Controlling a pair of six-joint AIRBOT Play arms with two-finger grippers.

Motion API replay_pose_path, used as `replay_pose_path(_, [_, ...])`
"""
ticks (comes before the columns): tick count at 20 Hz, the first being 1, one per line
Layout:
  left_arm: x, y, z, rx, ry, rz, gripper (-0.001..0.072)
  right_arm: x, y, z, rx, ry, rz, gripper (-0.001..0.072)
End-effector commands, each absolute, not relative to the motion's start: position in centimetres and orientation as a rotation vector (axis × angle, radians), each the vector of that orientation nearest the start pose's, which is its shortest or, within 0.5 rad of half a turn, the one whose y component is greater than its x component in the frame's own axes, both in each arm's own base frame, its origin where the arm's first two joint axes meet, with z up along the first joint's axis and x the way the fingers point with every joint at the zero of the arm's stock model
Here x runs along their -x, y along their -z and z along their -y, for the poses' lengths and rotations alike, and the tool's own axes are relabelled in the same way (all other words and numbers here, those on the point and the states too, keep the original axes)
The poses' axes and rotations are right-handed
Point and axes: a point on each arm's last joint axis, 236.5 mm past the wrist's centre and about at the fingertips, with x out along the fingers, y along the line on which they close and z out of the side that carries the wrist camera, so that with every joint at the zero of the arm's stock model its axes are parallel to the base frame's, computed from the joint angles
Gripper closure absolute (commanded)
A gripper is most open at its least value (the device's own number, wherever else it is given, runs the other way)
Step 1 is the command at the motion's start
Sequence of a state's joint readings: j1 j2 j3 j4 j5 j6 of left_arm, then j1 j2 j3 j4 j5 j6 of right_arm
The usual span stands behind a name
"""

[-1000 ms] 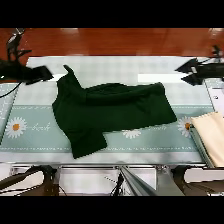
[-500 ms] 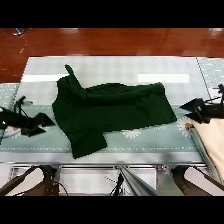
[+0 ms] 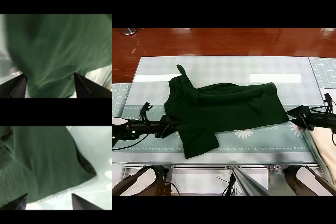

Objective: Fold the shirts.

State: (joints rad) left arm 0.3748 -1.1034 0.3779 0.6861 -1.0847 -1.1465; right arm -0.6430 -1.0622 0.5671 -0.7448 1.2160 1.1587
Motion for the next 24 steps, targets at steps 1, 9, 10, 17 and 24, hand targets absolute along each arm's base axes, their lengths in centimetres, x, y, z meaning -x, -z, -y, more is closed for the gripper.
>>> replay_pose_path(1, [-23.5, 10.2, 10.0, 0.875, 0.312, -1.380, 0.0326, -27.9, 4.2, 2.2, -0.959, -0.057, -1.168, 0.0092])
replay_pose_path(9, [-25.3, 8.0, 9.6, 0.854, 0.367, -1.335, 0.0686, -22.6, 8.8, 4.6, -0.939, 0.147, -1.384, 0.0092])
replay_pose_path(10, [-25.3, 8.0, 9.6, 0.857, 0.367, -1.333, 0.0686, -23.3, 8.8, 4.0, -0.975, 0.115, -1.366, 0.0092])
replay_pose_path(17, [-25.5, 8.1, 9.5, 0.854, 0.360, -1.328, 0.0686, -29.3, 9.8, 1.3, -1.095, -0.049, -1.277, 0.0092])
replay_pose_path(24, [-25.8, 7.8, 9.5, 0.850, 0.365, -1.321, 0.0686, -34.2, 9.8, -2.9, -0.873, -0.160, -1.353, 0.0679])
